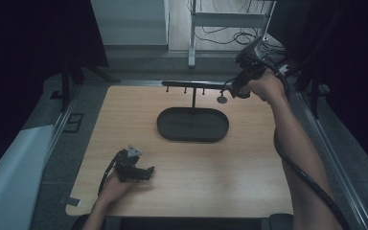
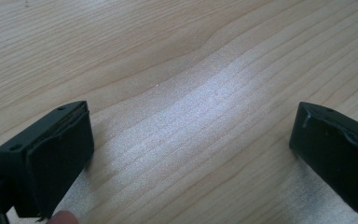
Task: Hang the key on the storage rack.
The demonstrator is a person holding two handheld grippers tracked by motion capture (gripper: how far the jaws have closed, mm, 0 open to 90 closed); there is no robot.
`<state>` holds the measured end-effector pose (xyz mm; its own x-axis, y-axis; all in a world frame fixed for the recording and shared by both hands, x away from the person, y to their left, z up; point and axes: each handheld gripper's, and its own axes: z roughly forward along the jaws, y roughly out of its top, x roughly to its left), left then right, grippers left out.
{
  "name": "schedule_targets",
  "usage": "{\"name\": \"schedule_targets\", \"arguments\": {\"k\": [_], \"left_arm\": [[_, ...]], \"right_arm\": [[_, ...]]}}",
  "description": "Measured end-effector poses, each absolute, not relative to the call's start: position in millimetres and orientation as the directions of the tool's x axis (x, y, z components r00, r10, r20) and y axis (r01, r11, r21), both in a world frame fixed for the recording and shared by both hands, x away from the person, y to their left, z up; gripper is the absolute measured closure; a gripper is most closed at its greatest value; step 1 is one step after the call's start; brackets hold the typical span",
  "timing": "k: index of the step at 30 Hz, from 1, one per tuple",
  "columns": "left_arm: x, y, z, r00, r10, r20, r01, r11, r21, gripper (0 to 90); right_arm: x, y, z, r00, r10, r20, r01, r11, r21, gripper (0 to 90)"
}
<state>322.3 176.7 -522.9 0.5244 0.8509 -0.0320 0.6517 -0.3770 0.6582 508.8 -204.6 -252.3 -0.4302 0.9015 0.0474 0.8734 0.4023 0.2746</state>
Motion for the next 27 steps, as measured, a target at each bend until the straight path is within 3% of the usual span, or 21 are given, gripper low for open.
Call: {"name": "schedule_targets", "arguments": {"k": [11,27], "left_arm": [[322,177,-523,0.524,0.851,-0.033,0.652,-0.376,0.659,0.0],[322,177,-523,0.526,0.85,-0.032,0.652,-0.379,0.656,0.0]], "right_arm": [[520,-224,-275,-0.354,0.935,0.004,0.903,0.341,0.262,49.1],[528,-212,-336,-0.396,0.916,-0.065,0.892,0.4,0.211,48.9]]}}
